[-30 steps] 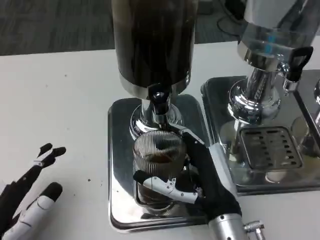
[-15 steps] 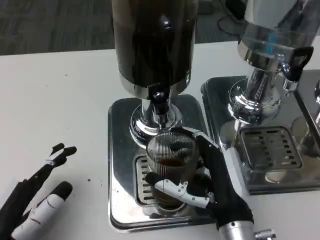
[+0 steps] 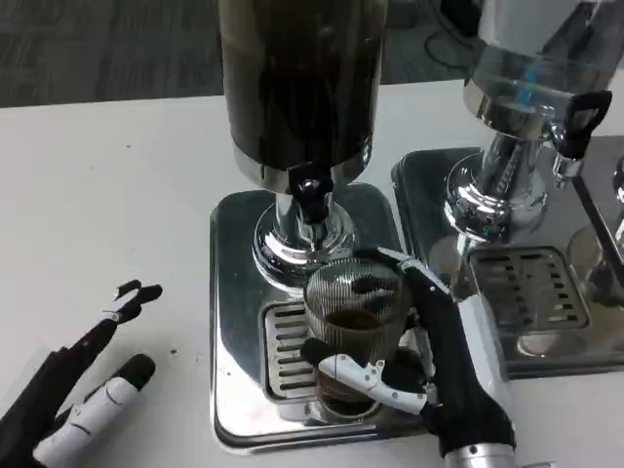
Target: Grasp the cup under the faucet to collect the drink, then remove the cup.
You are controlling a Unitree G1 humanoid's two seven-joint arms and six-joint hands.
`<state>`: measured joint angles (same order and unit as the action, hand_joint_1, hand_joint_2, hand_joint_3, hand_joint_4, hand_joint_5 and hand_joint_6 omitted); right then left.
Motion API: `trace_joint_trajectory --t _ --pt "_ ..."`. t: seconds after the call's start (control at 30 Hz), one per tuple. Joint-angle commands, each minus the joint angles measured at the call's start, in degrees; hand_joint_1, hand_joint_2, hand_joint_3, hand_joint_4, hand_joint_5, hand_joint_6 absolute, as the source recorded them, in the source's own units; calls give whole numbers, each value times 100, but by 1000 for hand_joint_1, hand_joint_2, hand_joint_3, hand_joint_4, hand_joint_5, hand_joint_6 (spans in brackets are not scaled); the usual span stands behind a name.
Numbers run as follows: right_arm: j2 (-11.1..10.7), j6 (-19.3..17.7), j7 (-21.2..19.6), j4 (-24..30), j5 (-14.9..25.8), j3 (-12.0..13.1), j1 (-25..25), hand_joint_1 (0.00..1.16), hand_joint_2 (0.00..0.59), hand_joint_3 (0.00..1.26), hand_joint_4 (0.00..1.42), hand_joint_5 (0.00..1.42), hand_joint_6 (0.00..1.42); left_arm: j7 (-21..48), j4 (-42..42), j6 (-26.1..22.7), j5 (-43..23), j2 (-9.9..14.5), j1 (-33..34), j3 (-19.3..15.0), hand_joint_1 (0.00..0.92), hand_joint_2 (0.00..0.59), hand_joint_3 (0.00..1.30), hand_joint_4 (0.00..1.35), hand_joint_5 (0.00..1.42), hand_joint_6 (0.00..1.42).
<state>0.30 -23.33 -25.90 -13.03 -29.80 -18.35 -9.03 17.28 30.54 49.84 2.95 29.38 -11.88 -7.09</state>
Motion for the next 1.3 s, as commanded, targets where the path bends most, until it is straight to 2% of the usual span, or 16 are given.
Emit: trace_joint_trajectory --t 0.03,0.17,0.33,0.6,0.7,0.8,0.93,1.13,1.3 --pt "-101 -194 41 399 58 99 27 960 166 408 636 913 1339 -187 -144 27 598 310 83 1 0 173 15 0 10 0" --pt "-155 -252 159 585 189 134 -131 961 166 416 636 913 1353 -718 -411 -27 1531 583 70 -64 0 172 0 0 0 0" --pt "-190 -275 249 893 161 108 -321 961 166 419 644 913 1344 -1118 -771 -189 2248 699 -36 28 0 168 0 0 0 0" --pt "-233 -315 363 1403 196 69 -783 961 166 419 652 913 1340 -1274 -1033 -363 2397 783 -183 142 0 160 0 0 0 0" --pt "-239 -330 459 1813 257 37 -1066 961 166 419 653 913 1349 -1213 -1303 -413 2492 943 -287 153 0 116 0 0 0 0" --pt "-217 -319 596 2200 374 -18 -1317 961 166 419 653 913 1353 -1248 -1599 -522 2631 1063 -399 95 0 112 0 0 0 0" --pt "-451 -340 906 2534 312 -45 -1544 956 165 419 653 913 1355 -1813 -2244 -753 3186 887 -819 -104 0 106 0 0 0 0" --pt "-602 -545 1037 2818 219 -131 -1836 950 169 419 653 913 1356 -2019 -2618 -982 3382 827 -1133 -68 0 100 0 0 0 0" --pt "-672 -648 1092 2913 194 -113 -1874 946 171 419 653 913 1356 -2105 -2862 -1094 3467 818 -1402 -110 0 92 0 0 0 0"
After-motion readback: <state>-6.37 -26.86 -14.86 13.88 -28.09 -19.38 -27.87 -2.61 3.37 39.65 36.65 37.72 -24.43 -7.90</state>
